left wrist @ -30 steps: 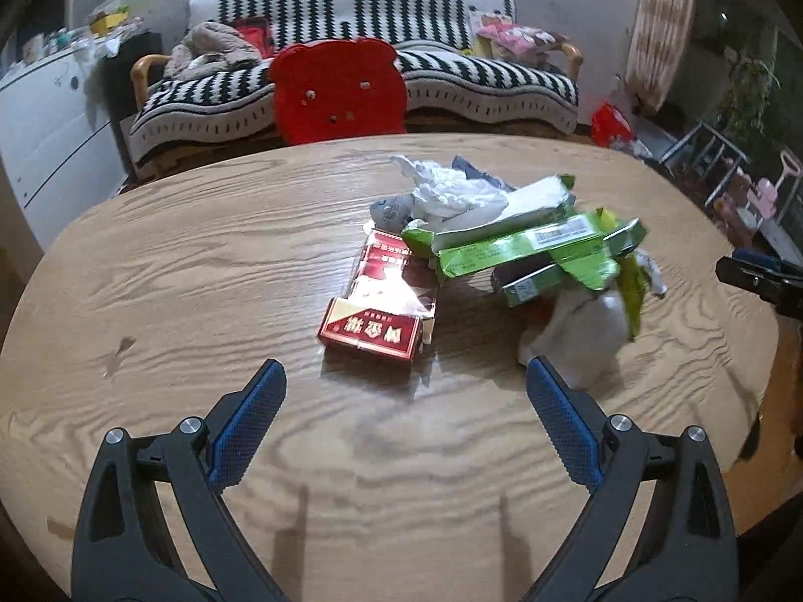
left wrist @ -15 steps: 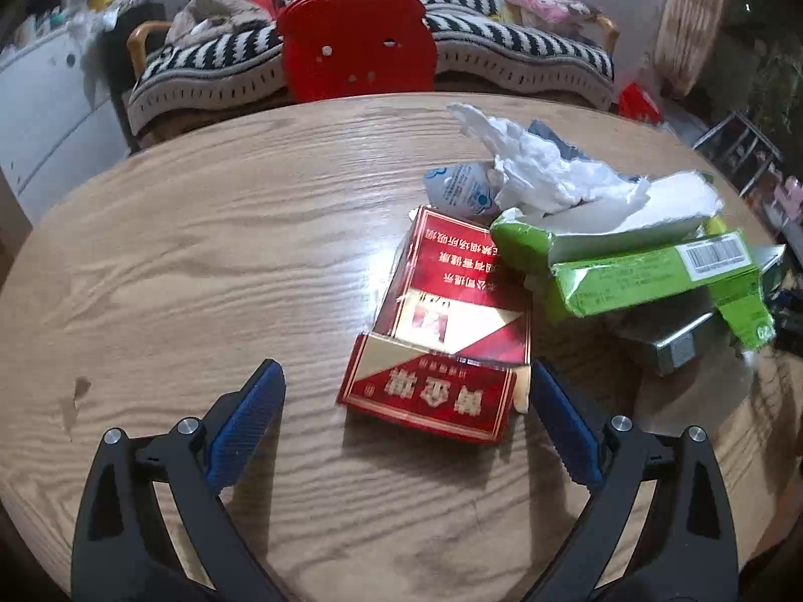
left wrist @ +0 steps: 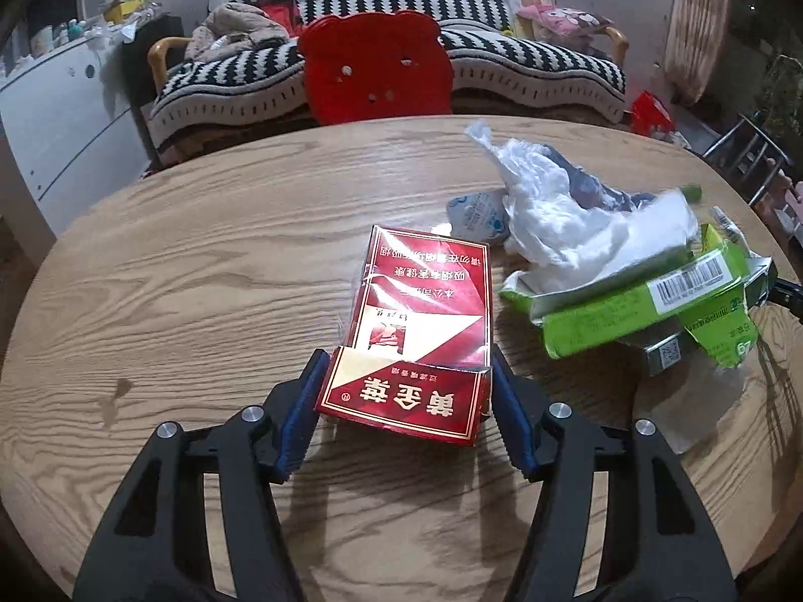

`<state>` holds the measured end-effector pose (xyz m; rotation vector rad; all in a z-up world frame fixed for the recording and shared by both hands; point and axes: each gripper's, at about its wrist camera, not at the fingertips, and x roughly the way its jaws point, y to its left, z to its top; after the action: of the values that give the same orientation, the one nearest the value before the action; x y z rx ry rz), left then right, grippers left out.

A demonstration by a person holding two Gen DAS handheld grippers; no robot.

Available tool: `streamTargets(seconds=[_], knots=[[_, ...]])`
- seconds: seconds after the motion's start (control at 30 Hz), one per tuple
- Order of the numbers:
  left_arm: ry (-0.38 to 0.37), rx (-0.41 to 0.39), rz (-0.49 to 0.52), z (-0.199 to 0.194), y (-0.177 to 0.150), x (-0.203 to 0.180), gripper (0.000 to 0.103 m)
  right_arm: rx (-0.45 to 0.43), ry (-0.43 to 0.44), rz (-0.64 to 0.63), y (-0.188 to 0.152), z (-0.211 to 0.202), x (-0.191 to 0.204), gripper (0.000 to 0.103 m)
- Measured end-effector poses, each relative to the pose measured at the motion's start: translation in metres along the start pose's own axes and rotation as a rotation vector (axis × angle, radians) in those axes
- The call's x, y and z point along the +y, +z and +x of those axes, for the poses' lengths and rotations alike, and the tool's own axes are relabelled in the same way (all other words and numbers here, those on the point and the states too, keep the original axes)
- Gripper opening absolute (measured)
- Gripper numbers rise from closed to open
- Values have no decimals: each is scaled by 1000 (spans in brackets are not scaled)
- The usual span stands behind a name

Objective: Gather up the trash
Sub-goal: 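Grasp the red cigarette pack with the left tool while the right tool grasps the white wrapper, then carry both items to the black bin and open both tools over it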

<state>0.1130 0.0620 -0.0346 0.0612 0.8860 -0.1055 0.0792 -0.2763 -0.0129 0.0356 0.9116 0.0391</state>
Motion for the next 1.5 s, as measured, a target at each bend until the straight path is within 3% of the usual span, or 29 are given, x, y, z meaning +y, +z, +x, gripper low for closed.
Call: streamTargets(seconds=[0.33, 0.6, 0.9, 1.2, 1.33, 1.5], knots=[[12, -47, -21, -34, 9, -8, 61, -55, -10, 27, -9, -37, -17, 12], [-98, -107, 65, -73, 12, -72, 61, -102, -51, 78, -37, -87, -69, 12], [-323, -152, 229, -103, 7, -216, 61, -130, -169, 252, -104, -147, -183, 12], [-538, -102, 460, -115, -38, -392, 61, -107, -283, 486, -200, -196, -302, 12], [-636, -47, 538, -118, -66, -465, 61, -76, -295, 572, -242, -205, -338, 12], [-688, 10, 637, -112, -102, -534, 61, -30, -270, 649, -280, -207, -368, 12]])
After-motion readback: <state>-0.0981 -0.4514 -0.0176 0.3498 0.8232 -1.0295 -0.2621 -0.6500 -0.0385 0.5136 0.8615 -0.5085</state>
